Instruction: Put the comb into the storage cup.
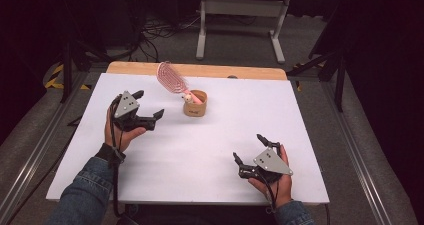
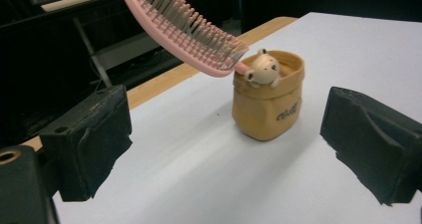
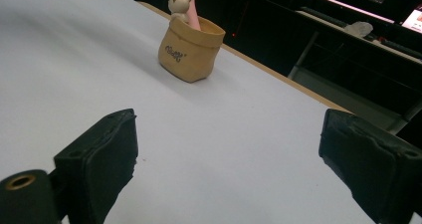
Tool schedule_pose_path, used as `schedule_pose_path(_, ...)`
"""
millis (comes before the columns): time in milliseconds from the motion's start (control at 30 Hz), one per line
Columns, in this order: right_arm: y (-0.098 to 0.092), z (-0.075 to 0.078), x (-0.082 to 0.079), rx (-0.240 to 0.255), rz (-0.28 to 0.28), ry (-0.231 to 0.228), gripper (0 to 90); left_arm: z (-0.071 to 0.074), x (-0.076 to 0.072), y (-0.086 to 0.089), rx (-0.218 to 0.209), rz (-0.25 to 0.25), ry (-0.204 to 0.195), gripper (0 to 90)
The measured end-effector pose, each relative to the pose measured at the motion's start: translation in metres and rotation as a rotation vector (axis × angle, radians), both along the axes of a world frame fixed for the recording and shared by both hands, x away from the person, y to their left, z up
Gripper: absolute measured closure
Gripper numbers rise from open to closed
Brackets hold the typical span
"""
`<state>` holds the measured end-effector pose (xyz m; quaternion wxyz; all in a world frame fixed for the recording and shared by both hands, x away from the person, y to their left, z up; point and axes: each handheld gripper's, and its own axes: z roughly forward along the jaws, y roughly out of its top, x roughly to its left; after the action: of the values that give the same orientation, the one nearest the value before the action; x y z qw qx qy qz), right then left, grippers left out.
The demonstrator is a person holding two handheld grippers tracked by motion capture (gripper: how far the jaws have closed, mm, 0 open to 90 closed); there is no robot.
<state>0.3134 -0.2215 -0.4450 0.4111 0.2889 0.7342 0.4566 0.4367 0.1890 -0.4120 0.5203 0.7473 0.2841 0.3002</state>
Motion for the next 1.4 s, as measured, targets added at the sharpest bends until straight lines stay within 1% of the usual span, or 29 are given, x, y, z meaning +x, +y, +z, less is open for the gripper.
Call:
schedule_pose_path(33, 0.0, 0.0, 0.0, 0.0, 0.0, 0.0, 9.4, 0.0, 0.0, 0.0, 0.0, 0.0, 0.0, 7.0)
schedule_pose_path(100, -0.001, 0.001, 0.0, 0.005, -0.005, -0.004, 9.6, -0.001, -0.006, 0.0, -0.005, -0.012, -0.01, 7.0)
schedule_pose_path(167, -0.002, 0.001, 0.0, 0.005, -0.006, -0.003, 9.5, 0.0, -0.01, 0.0, 0.007, -0.016, -0.017, 7.0)
schedule_pose_path(200, -0.001, 0.0, 0.0, 0.005, -0.004, 0.0, 9.5, 0.001, -0.015, 0.0, 0.006, -0.024, -0.029, 6.8)
schedule_pose_path(233, -0.001, 0.0, 0.0, 0.004, -0.003, -0.002, 9.5, 0.002, -0.017, 0.001, 0.015, -0.025, -0.033, 6.8)
schedule_pose_path(300, -0.001, 0.001, -0.001, 0.0, 0.0, -0.003, 9.7, 0.002, -0.019, 0.001, 0.005, -0.028, -0.03, 6.4)
schedule_pose_path(433, -0.001, 0.001, -0.001, -0.001, -0.004, -0.01, 10.7, 0.003, -0.022, 0.002, 0.001, -0.043, -0.027, 6.0)
schedule_pose_path(533, -0.001, 0.001, -0.001, -0.003, -0.005, -0.01, 10.7, 0.005, -0.028, 0.001, 0.001, -0.058, -0.037, 6.0)
schedule_pose_path(700, -0.001, 0.002, -0.002, -0.001, -0.002, -0.014, 10.7, 0.006, -0.034, 0.0, 0.018, -0.066, -0.04, 5.9)
schedule_pose_path(900, -0.001, 0.002, -0.002, 0.001, -0.001, -0.015, 10.7, 0.005, -0.041, -0.003, 0.021, -0.089, -0.045, 6.4)
schedule_pose_path(933, -0.001, 0.002, -0.002, -0.001, -0.001, -0.015, 10.7, 0.005, -0.042, -0.003, 0.027, -0.09, -0.044, 6.4)
schedule_pose_path(1033, -0.001, 0.002, -0.002, -0.001, -0.001, -0.014, 10.6, 0.005, -0.044, -0.005, 0.023, -0.102, -0.042, 6.5)
schedule_pose_path(1067, -0.001, 0.002, -0.002, -0.001, -0.001, -0.014, 10.6, 0.005, -0.045, -0.005, 0.029, -0.103, -0.044, 6.5)
schedule_pose_path(1300, -0.001, 0.002, -0.002, -0.003, 0.002, -0.014, 10.6, 0.005, -0.049, -0.007, 0.015, -0.118, -0.045, 6.5)
schedule_pose_path(1367, -0.001, 0.002, -0.002, -0.005, 0.003, -0.014, 10.6, 0.005, -0.05, -0.008, 0.024, -0.124, -0.043, 6.5)
schedule_pose_path(1400, -0.001, 0.002, -0.002, -0.006, 0.003, -0.014, 10.6, 0.005, -0.051, -0.008, 0.017, -0.131, -0.043, 6.4)
